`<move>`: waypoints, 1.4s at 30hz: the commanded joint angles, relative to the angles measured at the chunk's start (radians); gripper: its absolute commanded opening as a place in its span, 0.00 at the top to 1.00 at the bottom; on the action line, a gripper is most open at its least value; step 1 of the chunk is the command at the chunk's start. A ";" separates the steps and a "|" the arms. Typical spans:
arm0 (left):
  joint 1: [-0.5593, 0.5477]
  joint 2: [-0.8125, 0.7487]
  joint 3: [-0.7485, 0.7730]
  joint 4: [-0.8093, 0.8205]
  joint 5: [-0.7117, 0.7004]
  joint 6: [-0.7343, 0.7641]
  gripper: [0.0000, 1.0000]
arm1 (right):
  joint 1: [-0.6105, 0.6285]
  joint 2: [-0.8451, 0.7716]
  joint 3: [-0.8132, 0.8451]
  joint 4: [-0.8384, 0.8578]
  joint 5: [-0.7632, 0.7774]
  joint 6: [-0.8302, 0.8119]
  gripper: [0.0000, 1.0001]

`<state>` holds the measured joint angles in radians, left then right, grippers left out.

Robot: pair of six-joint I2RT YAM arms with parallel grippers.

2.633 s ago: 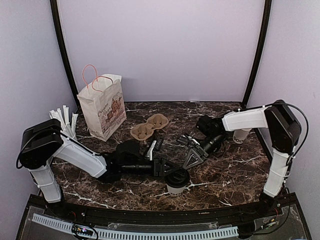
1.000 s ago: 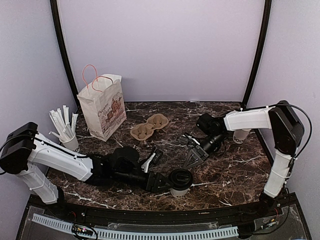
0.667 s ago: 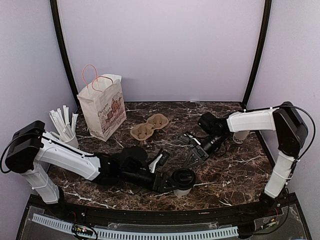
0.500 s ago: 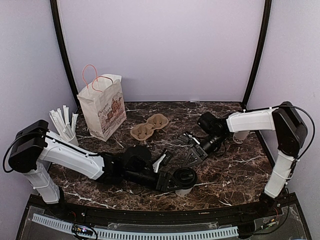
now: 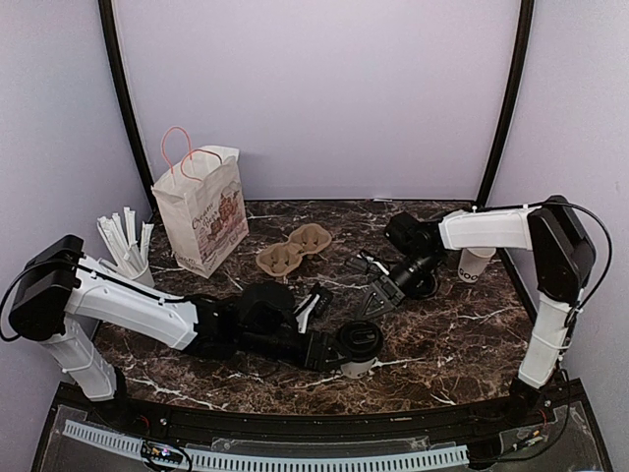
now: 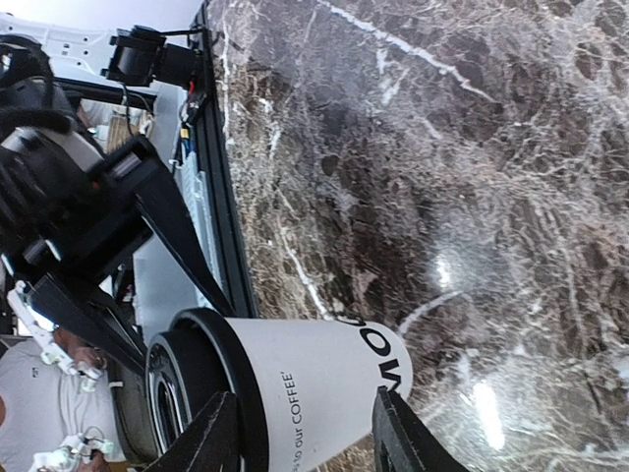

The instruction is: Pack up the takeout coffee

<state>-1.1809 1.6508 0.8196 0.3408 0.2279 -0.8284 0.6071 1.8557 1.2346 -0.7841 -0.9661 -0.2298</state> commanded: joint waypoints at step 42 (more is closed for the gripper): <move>0.089 -0.013 0.147 -0.161 -0.176 0.254 0.31 | -0.018 -0.179 -0.005 -0.318 -0.018 -0.291 0.37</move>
<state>-1.1397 1.6382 0.9234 0.2184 0.0509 -0.6685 0.5739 1.7081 1.2568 -1.0348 -0.9394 -0.4465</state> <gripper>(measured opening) 0.695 0.634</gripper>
